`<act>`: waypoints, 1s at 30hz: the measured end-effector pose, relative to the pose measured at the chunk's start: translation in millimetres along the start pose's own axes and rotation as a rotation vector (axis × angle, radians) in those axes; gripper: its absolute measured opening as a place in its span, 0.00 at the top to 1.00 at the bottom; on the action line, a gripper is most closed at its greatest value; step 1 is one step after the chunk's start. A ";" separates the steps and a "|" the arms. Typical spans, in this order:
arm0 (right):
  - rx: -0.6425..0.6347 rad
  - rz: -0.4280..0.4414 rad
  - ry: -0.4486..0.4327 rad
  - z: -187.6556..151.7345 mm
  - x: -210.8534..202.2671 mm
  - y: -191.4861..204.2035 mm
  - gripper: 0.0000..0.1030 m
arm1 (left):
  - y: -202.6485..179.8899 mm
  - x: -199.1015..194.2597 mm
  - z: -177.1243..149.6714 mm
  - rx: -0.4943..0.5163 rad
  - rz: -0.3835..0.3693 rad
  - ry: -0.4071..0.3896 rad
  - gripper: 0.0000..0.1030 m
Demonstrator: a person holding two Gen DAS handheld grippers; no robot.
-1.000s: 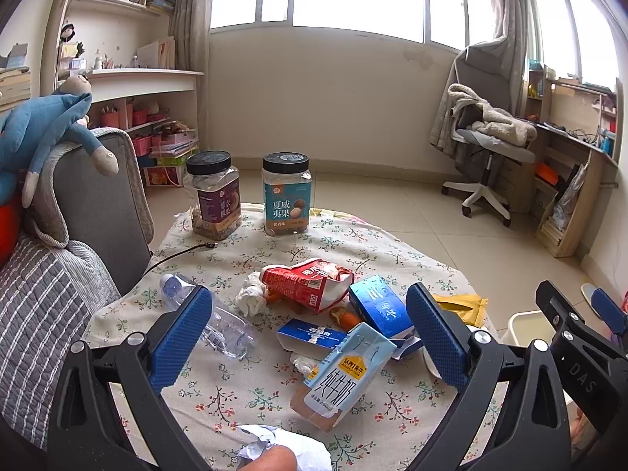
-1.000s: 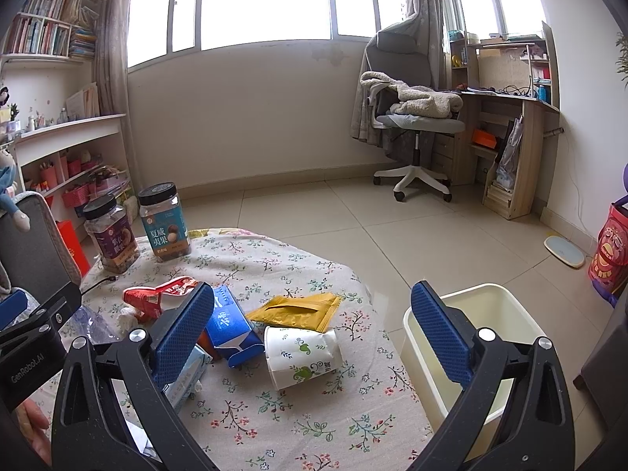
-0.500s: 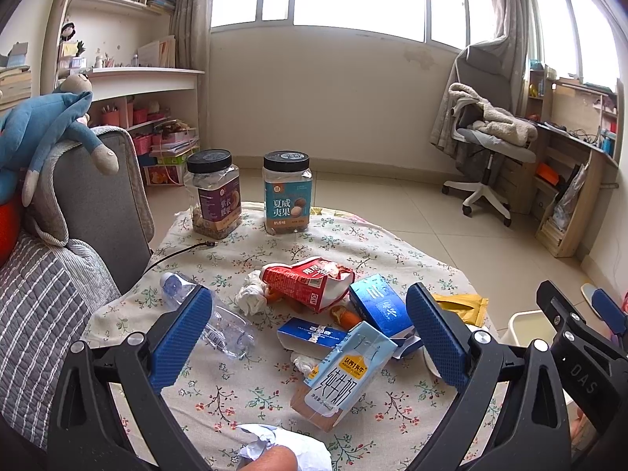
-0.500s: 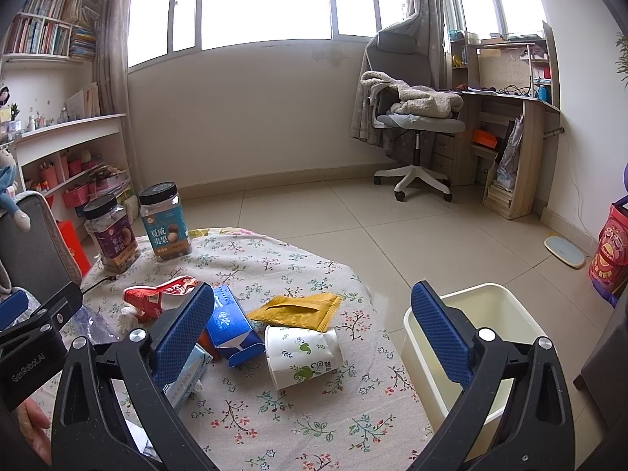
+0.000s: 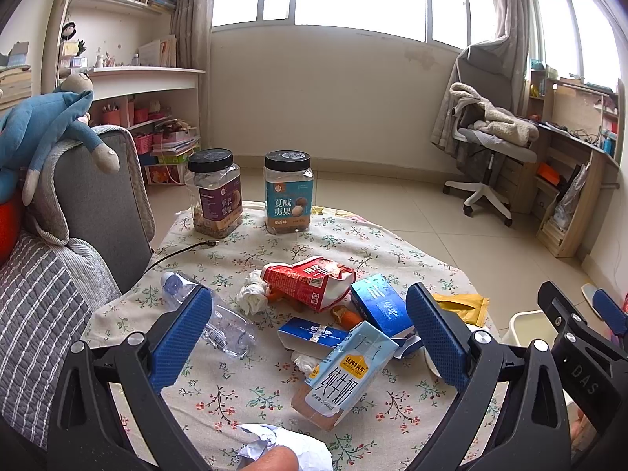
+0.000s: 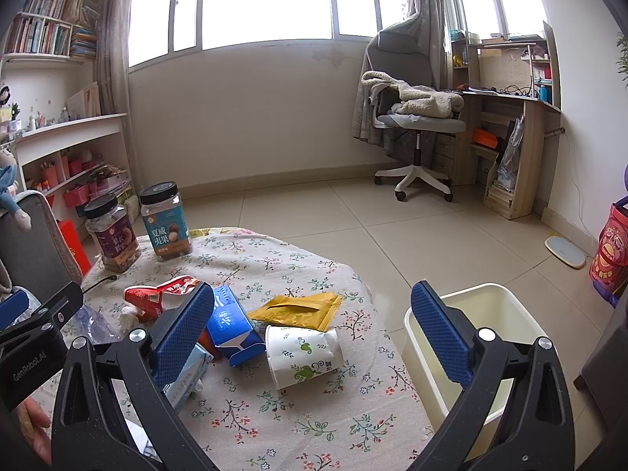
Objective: Collect trash
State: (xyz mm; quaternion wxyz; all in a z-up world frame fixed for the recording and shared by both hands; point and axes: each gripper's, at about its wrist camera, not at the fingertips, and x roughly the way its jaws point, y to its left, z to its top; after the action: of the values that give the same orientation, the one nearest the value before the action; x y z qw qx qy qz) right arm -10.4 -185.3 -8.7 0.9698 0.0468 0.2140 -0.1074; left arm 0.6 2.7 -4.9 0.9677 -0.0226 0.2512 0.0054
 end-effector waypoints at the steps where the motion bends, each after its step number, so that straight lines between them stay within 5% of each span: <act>1: 0.000 0.000 0.000 0.0 -0.1 0.1 0.07 | 0.3 0.0 -0.3 0.000 0.000 0.000 0.06; 30: -0.015 0.010 0.050 -4.9 7.7 7.0 0.07 | 4.5 9.6 -6.4 -0.002 0.021 0.043 0.06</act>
State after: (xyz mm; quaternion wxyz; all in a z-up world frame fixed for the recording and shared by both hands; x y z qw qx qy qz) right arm -3.9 -179.2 -16.1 0.9650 0.0434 0.2386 -0.1000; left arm 5.7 6.9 -15.4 0.9619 -0.0213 0.2721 0.0153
